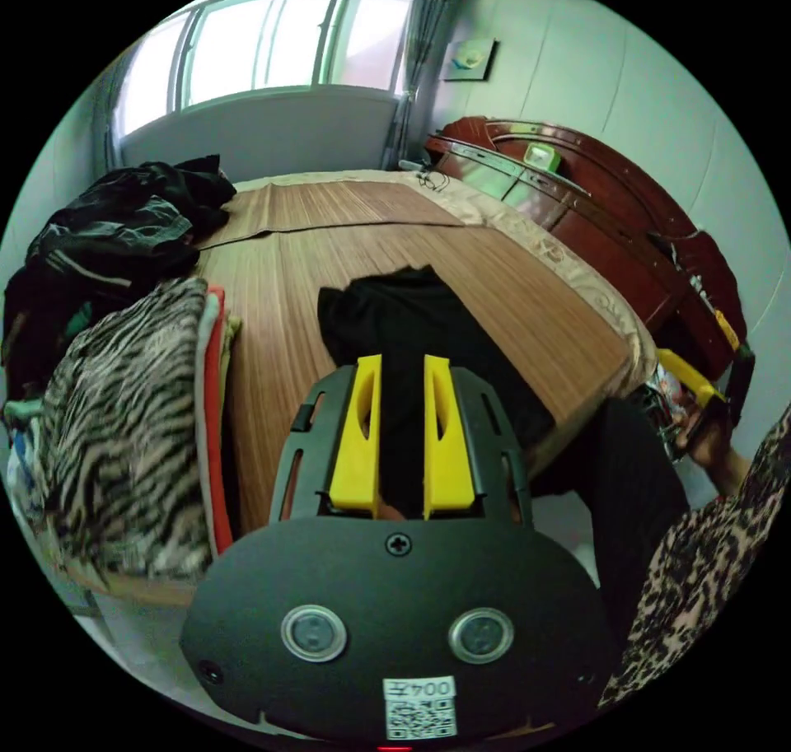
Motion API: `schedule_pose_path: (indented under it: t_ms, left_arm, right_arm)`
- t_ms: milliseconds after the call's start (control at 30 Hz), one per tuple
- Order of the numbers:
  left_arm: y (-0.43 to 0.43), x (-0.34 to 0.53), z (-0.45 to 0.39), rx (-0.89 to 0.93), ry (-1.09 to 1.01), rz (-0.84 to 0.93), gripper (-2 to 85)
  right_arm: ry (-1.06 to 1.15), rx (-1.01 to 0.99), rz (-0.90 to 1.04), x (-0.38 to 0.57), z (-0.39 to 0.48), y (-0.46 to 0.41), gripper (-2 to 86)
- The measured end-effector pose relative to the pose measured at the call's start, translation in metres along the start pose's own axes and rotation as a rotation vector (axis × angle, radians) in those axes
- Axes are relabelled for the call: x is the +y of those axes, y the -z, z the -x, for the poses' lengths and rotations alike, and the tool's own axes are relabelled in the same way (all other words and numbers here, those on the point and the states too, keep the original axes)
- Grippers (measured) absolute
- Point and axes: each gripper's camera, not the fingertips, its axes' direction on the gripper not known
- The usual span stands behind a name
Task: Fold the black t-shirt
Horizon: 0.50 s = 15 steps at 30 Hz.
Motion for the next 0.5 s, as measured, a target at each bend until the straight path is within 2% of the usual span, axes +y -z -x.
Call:
schedule_pose_path:
  t_ms: [67,100,133,233,400,500]
  left_arm:
    - [0.020,0.043,-0.020,-0.022,0.020,-0.013,4.1]
    - [0.030,0.067,-0.032,-0.020,0.033,-0.025,3.1]
    - [0.035,0.078,-0.037,-0.015,0.040,-0.034,2.7]
    - [0.046,0.123,-0.058,-0.036,0.079,-0.043,1.4]
    - [0.056,0.144,-0.076,0.033,0.059,-0.055,0.5]
    - [0.061,0.157,-0.095,0.014,0.018,-0.078,0.3]
  right_arm:
    - [-0.003,-0.001,0.027,0.016,0.008,0.018,18.3]
    - [-0.002,0.000,0.032,0.019,0.010,0.022,14.4]
    - [-0.021,0.022,0.061,0.026,0.014,0.027,6.6]
    - [-0.035,0.089,0.041,0.040,0.026,0.038,1.5]
    - [0.023,0.129,-0.043,0.049,0.056,0.058,0.9]
    - [0.051,0.135,-0.055,0.054,0.073,0.070,6.3]
